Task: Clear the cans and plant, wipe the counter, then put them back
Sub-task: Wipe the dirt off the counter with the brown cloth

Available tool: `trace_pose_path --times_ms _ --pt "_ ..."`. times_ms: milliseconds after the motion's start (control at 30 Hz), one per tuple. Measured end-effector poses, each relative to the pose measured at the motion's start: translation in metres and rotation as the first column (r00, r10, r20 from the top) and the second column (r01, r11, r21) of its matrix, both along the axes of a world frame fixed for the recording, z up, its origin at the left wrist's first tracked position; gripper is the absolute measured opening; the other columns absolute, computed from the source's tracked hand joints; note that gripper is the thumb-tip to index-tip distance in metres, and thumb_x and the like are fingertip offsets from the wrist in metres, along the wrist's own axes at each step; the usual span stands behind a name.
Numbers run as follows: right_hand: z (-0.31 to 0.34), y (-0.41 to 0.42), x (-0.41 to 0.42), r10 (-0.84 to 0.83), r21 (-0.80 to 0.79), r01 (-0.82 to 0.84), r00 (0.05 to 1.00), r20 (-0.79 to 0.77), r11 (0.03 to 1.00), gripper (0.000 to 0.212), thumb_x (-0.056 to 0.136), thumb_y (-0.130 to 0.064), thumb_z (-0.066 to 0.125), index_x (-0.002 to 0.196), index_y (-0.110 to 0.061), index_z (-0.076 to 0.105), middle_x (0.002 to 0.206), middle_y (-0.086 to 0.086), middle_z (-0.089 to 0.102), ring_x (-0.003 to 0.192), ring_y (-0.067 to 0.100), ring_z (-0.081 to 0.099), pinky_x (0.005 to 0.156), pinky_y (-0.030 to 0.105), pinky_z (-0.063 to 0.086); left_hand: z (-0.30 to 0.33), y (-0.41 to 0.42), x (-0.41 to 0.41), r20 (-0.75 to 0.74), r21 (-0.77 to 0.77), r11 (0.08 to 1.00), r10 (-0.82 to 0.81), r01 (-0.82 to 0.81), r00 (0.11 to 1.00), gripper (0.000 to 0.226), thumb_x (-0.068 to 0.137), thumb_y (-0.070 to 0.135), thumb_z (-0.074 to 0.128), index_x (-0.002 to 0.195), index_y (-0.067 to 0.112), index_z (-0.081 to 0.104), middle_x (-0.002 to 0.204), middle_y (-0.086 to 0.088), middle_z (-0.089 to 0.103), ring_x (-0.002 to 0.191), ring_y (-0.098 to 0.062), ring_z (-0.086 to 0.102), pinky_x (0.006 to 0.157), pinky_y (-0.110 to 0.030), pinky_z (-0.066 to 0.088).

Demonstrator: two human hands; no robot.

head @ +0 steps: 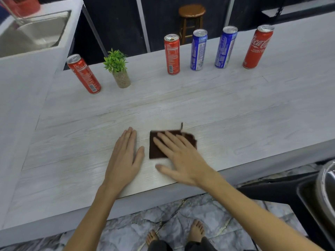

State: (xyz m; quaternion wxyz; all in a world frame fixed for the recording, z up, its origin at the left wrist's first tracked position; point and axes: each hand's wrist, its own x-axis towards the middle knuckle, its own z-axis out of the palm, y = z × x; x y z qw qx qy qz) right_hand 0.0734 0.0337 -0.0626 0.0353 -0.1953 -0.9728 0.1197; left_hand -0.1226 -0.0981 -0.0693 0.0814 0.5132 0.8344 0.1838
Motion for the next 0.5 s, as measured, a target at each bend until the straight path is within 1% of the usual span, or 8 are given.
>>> trace_pose_path --times_ms 100,200,267,333,400,500 --pt "-0.007 -0.013 0.058 0.053 -0.065 -0.055 0.998 -0.039 0.996 0.078 0.104 -0.07 0.03 0.168 -0.031 0.009 0.176 -0.008 0.007 0.163 0.011 0.0 0.132 0.037 0.004 -0.002 -0.001 -0.002 0.005 -0.002 1.0 0.001 -0.001 1.0 0.066 0.109 0.046 0.031 0.165 0.018 0.012 0.173 0.005 0.004 0.158 -0.003 -0.003 0.13 -0.034 0.006" --pt "-0.004 0.016 0.091 -0.013 -0.063 0.012 1.0 -0.023 0.998 0.076 0.105 -0.07 0.028 0.168 -0.035 0.005 0.176 -0.012 0.003 0.162 0.008 -0.003 0.132 0.038 0.005 -0.004 0.0 -0.001 0.015 0.0 1.0 0.01 -0.01 1.0 0.066 0.109 0.048 0.03 0.165 0.019 0.01 0.173 0.007 0.002 0.157 -0.001 -0.005 0.13 -0.033 0.005" --pt "0.001 0.039 0.082 -0.093 -0.042 0.093 0.996 -0.001 0.995 0.076 0.104 -0.071 0.025 0.168 -0.033 0.008 0.176 -0.011 0.005 0.162 0.008 -0.004 0.132 0.041 0.008 -0.004 0.0 0.0 0.013 0.001 1.0 0.012 -0.012 1.0 0.066 0.109 0.048 0.03 0.165 0.018 0.011 0.173 0.006 0.003 0.157 -0.002 -0.005 0.129 -0.032 0.004" --pt "0.005 0.056 0.055 -0.151 -0.032 0.151 0.989 0.007 0.988 0.079 0.103 -0.071 0.027 0.168 -0.029 0.012 0.176 -0.007 0.009 0.162 0.011 0.0 0.132 0.042 0.007 -0.003 0.0 0.001 0.008 0.002 1.0 0.015 -0.015 1.0 0.066 0.109 0.046 0.03 0.165 0.017 0.012 0.173 0.005 0.004 0.158 -0.003 -0.003 0.129 -0.033 0.004" --pt "0.006 0.061 0.022 -0.17 -0.025 0.171 0.985 0.028 0.985 0.082 0.102 -0.071 0.031 0.168 -0.026 0.013 0.176 -0.005 0.011 0.163 0.014 0.002 0.132 0.04 0.002 -0.003 0.001 0.001 0.005 0.004 1.0 0.017 -0.017 1.0 0.065 0.109 0.045 0.032 0.165 0.016 0.013 0.173 0.004 0.005 0.158 -0.004 -0.002 0.13 -0.034 0.006" --pt "0.008 0.045 -0.013 -0.148 -0.015 0.149 0.989 0.019 0.989 0.085 0.101 -0.071 0.035 0.168 -0.024 0.015 0.176 -0.002 0.013 0.163 0.017 0.004 0.132 0.04 0.003 -0.003 0.001 0.001 0.0 0.007 1.0 0.015 -0.015 1.0 0.065 0.109 0.045 0.032 0.165 0.016 0.014 0.173 0.003 0.006 0.158 -0.004 -0.001 0.13 -0.035 0.007"
